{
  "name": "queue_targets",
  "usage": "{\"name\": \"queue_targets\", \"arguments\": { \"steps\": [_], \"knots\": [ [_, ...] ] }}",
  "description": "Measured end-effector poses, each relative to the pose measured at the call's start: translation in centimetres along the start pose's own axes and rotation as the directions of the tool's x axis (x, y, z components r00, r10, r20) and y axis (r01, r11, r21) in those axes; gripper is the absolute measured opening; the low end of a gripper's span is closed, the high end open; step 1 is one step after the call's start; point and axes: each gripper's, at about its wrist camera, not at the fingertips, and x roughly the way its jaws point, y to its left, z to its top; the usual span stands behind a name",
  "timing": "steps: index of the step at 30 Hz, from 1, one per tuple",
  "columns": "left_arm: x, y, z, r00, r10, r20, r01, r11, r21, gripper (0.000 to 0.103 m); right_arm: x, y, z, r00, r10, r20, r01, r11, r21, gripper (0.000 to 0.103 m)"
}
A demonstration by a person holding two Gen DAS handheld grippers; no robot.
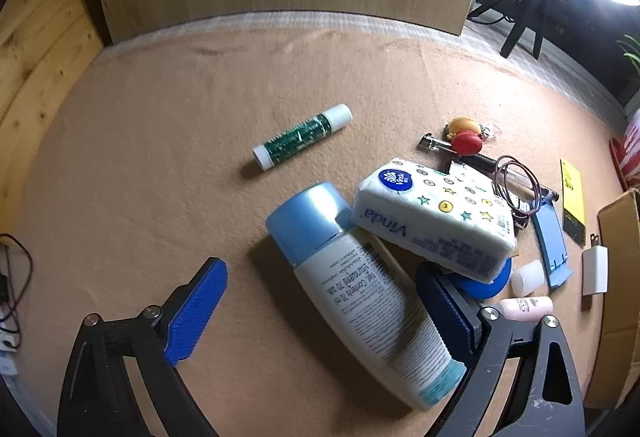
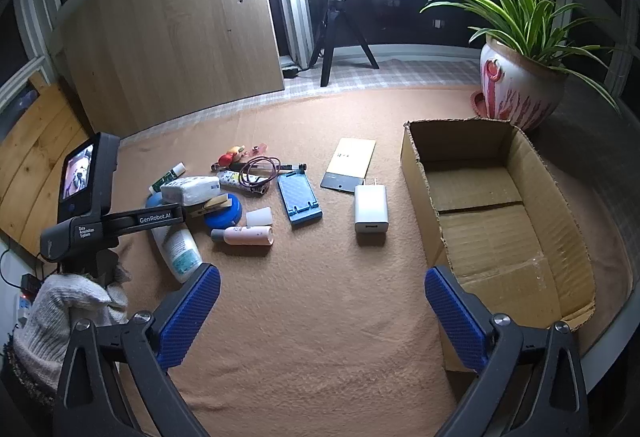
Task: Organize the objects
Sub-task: 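Reach the left gripper to the white-and-blue spray bottle and close on it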
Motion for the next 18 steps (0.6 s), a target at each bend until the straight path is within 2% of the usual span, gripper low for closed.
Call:
{"name": "queue_targets", "arguments": {
  "steps": [7, 11, 18],
  "knots": [
    [0.0, 0.5, -0.8, 0.999, -0.05, 0.013, 0.05, 0.999, -0.01, 0.076, 0.7, 0.3, 0.0, 1.0, 0.007, -0.02, -0.008, 1.0, -0.009, 0.098],
    [0.2, 1.0, -1.6, 0.996, -0.084, -0.002, 0.084, 0.996, -0.016, 0.048, 1.2, 1.0, 0.0, 0.999, 0.015, -0.028, -0.016, 1.0, -0.027, 0.096],
    [-0.5, 2.1, -3.8, 0.994, -0.109, 0.02, 0.109, 0.994, -0.021, 0.047, 2.3, 2.3, -0.2, 0.998, 0.035, -0.056, -0.038, 0.998, -0.055, 0.09]
  ]
}}
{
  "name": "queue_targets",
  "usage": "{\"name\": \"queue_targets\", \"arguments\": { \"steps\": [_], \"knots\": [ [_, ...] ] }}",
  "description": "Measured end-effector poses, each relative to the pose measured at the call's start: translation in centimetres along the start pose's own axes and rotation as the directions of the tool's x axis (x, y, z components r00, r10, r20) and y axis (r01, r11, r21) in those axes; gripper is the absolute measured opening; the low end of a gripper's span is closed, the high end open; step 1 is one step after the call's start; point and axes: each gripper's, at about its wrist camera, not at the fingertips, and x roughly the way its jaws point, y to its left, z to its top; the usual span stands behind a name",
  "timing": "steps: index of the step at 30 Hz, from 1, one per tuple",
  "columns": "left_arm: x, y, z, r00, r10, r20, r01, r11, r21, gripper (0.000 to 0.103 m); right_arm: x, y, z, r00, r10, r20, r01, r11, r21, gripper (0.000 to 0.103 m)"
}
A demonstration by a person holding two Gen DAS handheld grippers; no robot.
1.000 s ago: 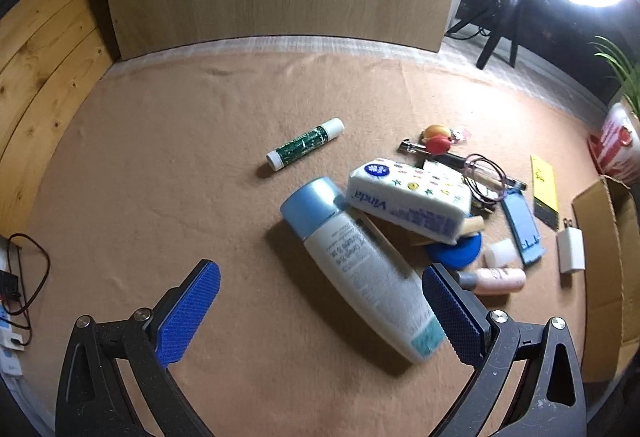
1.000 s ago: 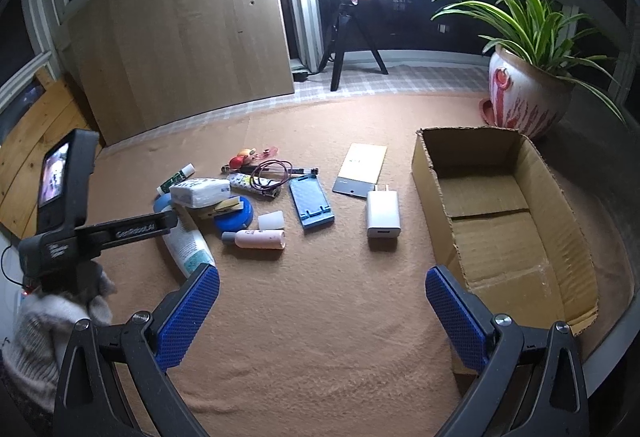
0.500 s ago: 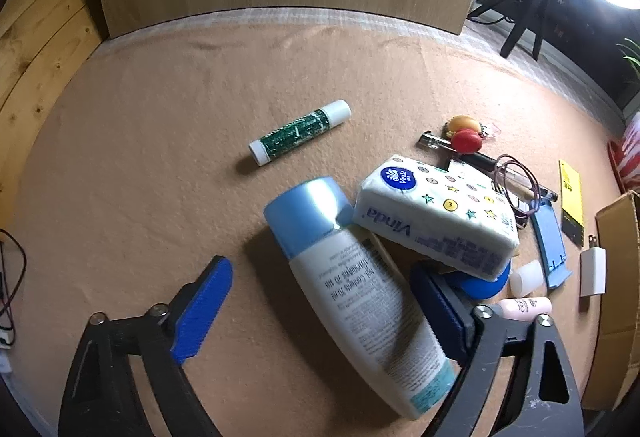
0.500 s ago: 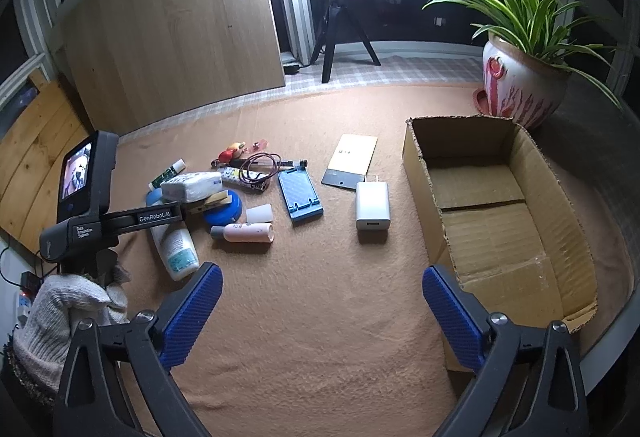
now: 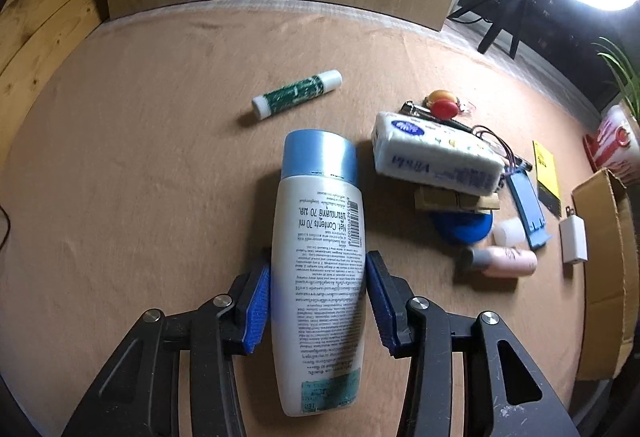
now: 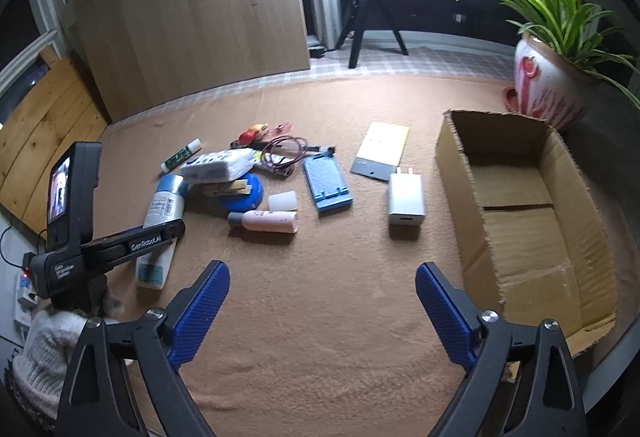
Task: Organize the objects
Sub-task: 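Reach the left gripper to the white-and-blue spray bottle and close on it, then lift the spray bottle with the left gripper while the right gripper grasps it too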
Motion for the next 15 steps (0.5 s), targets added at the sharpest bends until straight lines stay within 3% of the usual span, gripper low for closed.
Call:
{"name": "queue_targets", "arguments": {
  "steps": [6, 15],
  "knots": [
    [-1.7, 0.3, -3.3, 0.999, -0.038, -0.017, 0.037, 0.998, -0.041, 0.047, 1.2, 1.0, -0.3, 0.999, 0.023, -0.029, -0.023, 0.999, -0.025, 0.089],
    [-4.0, -0.3, -8.2, 0.985, -0.155, -0.072, 0.149, 0.985, -0.081, 0.046, 3.2, 2.1, -0.9, 0.993, 0.071, -0.089, -0.076, 0.996, -0.045, 0.089]
  ]
}}
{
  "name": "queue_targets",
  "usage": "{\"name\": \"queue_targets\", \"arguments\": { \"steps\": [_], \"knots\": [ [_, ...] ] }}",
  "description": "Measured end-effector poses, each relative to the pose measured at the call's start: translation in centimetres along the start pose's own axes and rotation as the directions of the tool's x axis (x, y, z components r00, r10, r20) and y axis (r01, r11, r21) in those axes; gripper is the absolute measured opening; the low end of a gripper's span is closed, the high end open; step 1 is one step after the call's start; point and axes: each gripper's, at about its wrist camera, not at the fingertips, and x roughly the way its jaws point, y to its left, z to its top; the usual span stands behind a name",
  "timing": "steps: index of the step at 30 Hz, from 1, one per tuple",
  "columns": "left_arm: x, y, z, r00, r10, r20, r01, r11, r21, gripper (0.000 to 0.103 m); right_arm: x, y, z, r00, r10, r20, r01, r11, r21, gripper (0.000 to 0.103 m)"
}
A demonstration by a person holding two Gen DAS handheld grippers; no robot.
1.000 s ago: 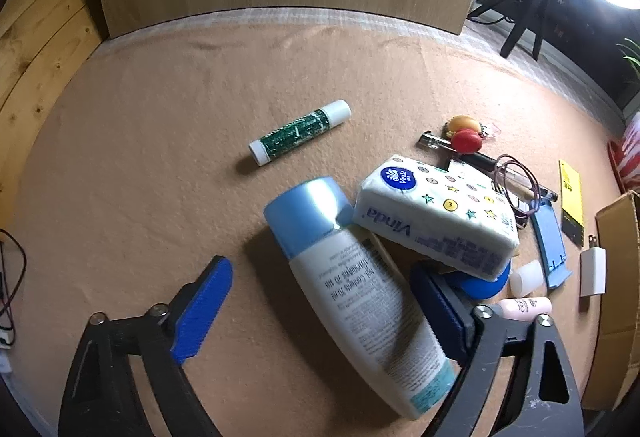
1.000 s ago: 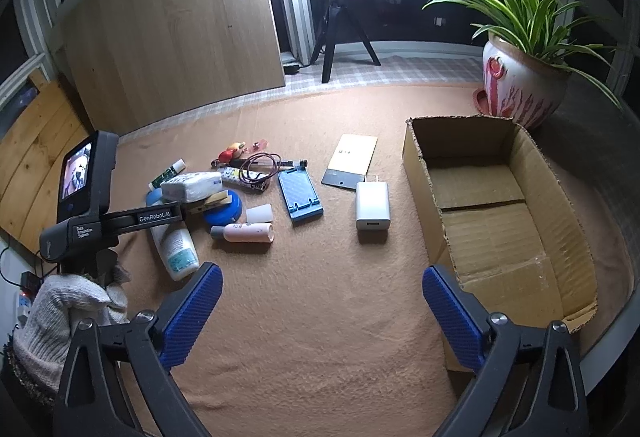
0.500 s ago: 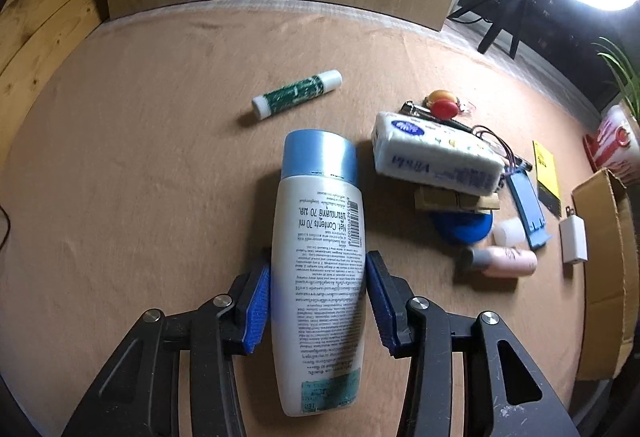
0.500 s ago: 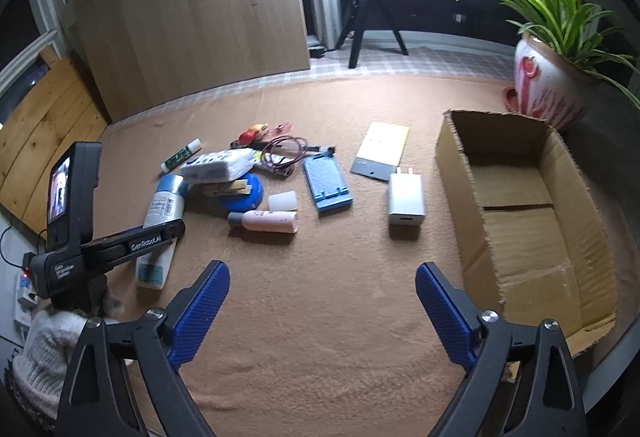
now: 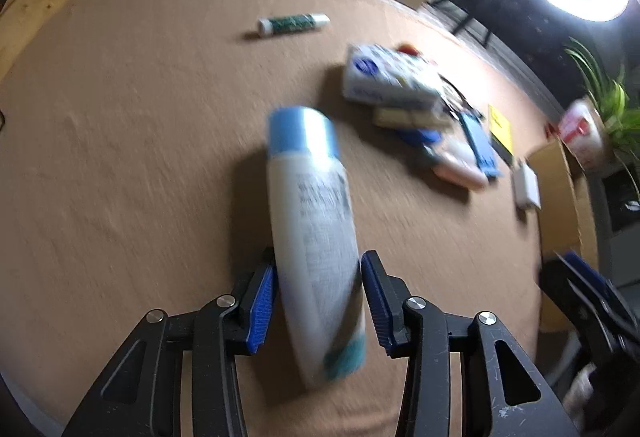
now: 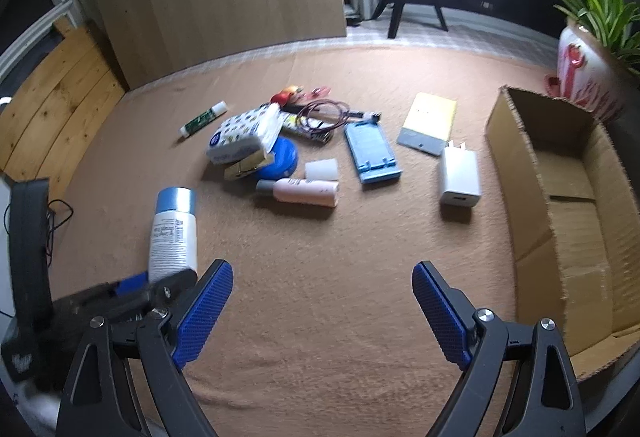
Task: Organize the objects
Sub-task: 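Lift the spray bottle with the left gripper while the right gripper grasps it too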
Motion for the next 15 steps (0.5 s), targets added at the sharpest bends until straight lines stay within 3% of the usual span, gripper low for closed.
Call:
{"name": "queue_targets", "arguments": {
  "steps": [3, 7, 11, 15],
  "knots": [
    [-0.3, -0.5, -1.0, 1.0, -0.007, -0.014, 0.008, 0.999, 0.054, 0.063, 1.1, 0.4, 0.3, 0.998, 0.047, -0.029, -0.047, 0.999, 0.002, 0.085],
    [-1.3, 0.4, -0.6, 1.0, 0.004, 0.006, -0.004, 0.999, 0.051, 0.065, 3.1, 1.3, 1.2, 0.986, 0.14, -0.095, -0.141, 0.99, -0.008, 0.082],
    [-1.5, 1.2, -0.3, 0.999, -0.031, -0.01, 0.032, 0.998, 0.058, 0.065, 5.5, 2.5, 2.3, 0.945, 0.268, -0.188, -0.269, 0.963, 0.019, 0.074],
    [-1.1, 1.4, 0.1, 0.997, -0.075, -0.03, 0.076, 0.995, 0.065, 0.065, 7.6, 3.6, 3.1, 0.91, 0.326, -0.254, -0.328, 0.944, 0.037, 0.067]
  ]
}}
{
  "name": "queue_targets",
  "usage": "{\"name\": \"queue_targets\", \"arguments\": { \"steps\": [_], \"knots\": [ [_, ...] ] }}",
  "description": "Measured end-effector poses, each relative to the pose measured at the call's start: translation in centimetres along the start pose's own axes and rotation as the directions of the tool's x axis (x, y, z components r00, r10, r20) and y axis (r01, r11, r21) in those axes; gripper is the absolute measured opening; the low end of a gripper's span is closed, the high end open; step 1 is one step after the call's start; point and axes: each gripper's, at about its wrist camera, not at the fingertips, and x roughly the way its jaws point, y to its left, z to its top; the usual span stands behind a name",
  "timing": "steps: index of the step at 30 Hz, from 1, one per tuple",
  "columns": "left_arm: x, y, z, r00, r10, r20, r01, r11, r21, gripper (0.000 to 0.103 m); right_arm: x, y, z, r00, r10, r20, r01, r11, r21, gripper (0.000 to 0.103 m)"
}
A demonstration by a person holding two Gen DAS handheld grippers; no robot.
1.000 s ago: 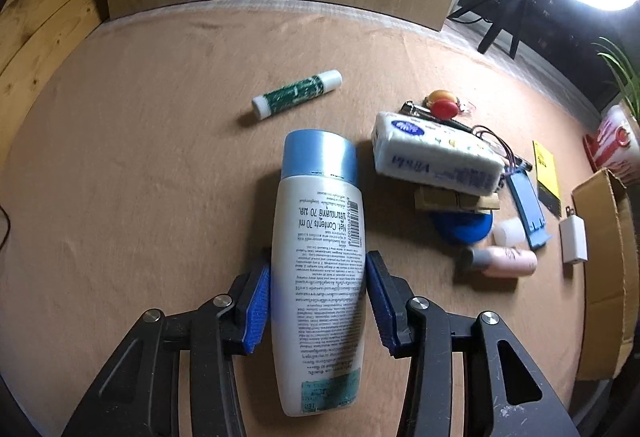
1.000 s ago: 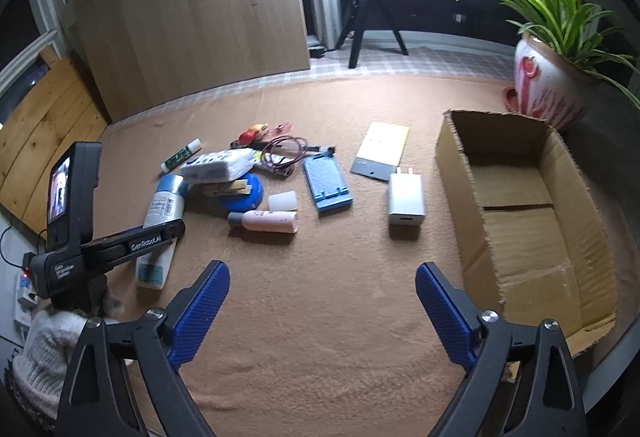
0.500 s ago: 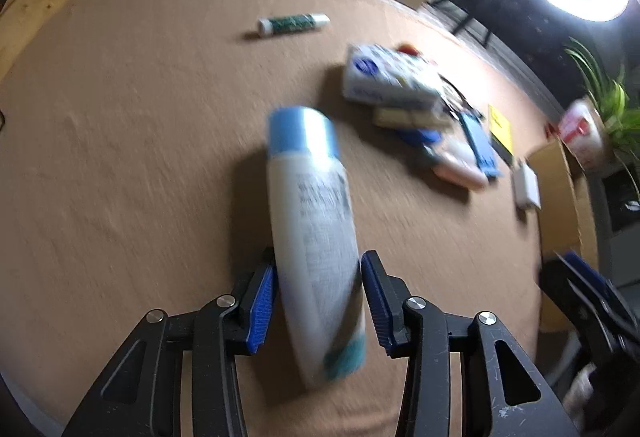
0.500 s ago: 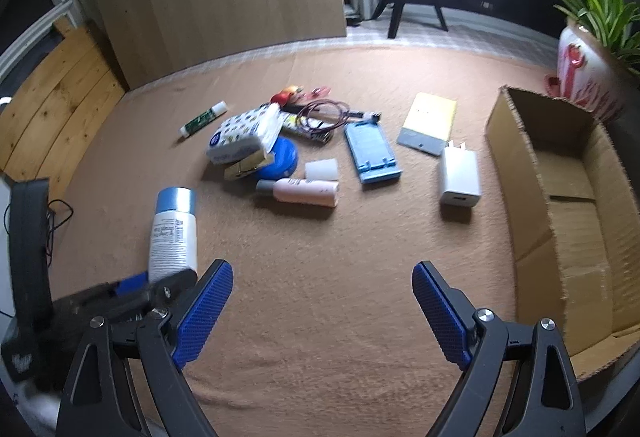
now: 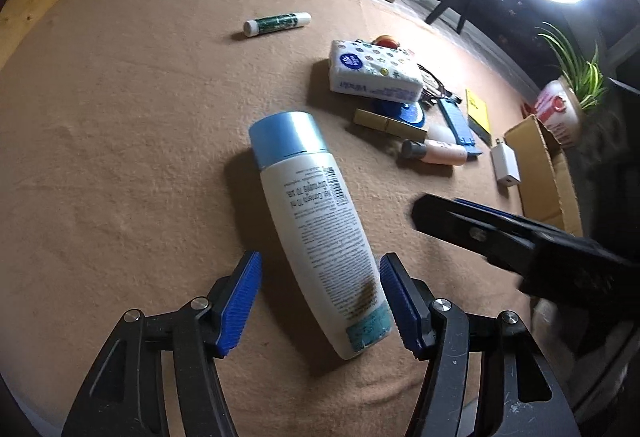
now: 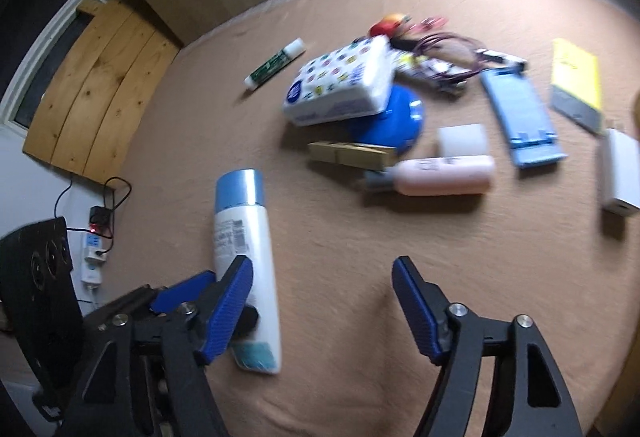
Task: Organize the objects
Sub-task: 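Lift the spray bottle with the left gripper while the right gripper grasps it too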
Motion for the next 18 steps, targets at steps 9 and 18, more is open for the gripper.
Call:
{"name": "queue_targets", "arguments": {
  "steps": [9, 18],
  "knots": [
    [0.7, 0.6, 0.3, 0.997, -0.069, -0.015, 0.069, 0.997, -0.032, 0.057, 3.4, 2.5, 0.5, 0.993, 0.061, -0.099, -0.068, 0.995, -0.074, 0.048],
    [1.1, 0.3, 0.5, 0.996, -0.085, -0.012, 0.084, 0.995, -0.049, 0.049, 4.5, 2.8, -0.2, 0.984, 0.119, -0.135, -0.13, 0.989, -0.07, 0.037]
  ]
}}
